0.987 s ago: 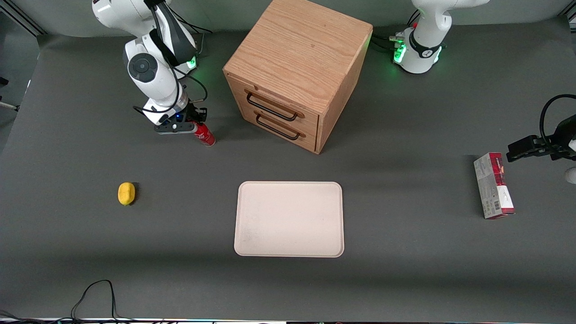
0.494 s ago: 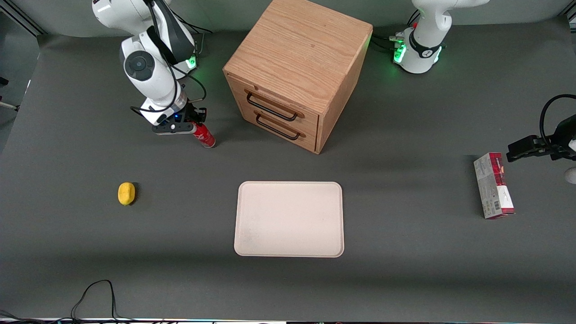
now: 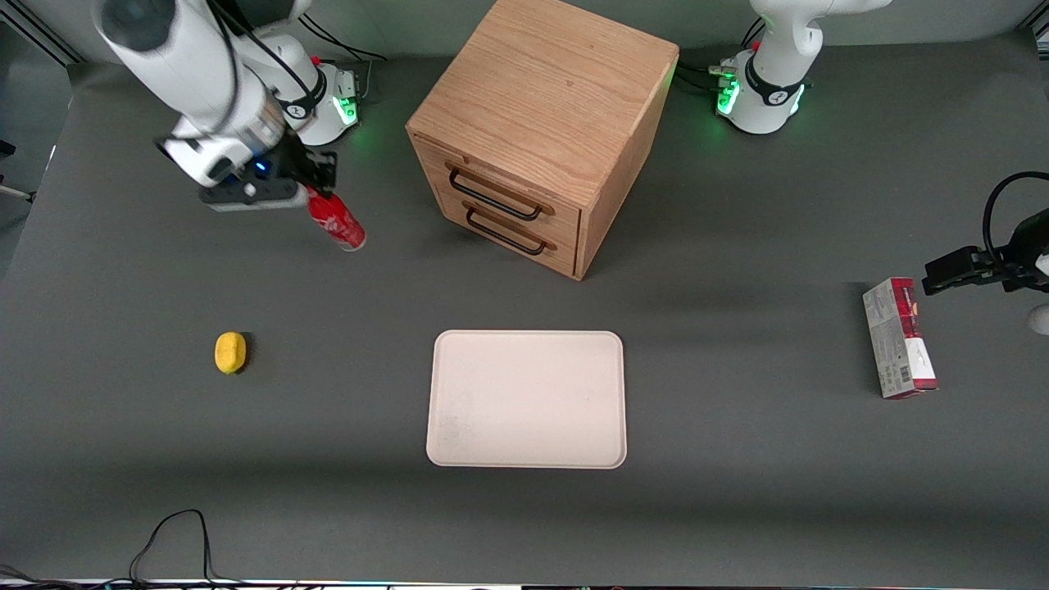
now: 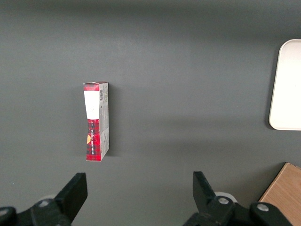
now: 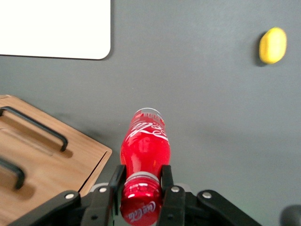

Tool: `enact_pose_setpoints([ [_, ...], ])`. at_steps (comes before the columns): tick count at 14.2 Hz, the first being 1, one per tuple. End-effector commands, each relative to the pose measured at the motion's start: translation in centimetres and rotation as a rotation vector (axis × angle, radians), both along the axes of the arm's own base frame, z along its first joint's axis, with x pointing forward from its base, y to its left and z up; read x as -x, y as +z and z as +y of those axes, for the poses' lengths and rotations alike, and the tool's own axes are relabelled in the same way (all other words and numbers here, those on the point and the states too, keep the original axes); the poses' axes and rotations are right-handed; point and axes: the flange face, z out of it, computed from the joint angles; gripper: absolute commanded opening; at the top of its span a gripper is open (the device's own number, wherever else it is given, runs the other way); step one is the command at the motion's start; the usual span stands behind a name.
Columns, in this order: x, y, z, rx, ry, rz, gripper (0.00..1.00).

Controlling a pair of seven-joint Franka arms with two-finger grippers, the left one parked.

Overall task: Place coke bottle on tray
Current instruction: 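Lift the bottle with the right gripper and carry it toward the tray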

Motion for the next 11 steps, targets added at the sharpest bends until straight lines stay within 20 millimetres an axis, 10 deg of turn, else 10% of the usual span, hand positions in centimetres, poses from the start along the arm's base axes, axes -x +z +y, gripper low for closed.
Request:
enact_pose_setpoints([
  [1,-0.4,4.6,0.0,0.020,-0.010,-0.013,0.19],
  [4,-2.0,5.2,0.7,0.015,-0.011,-0.026,0.19],
  [11,-15.9,4.5,9.0,-0.001,0.007,-0.070,0.16],
])
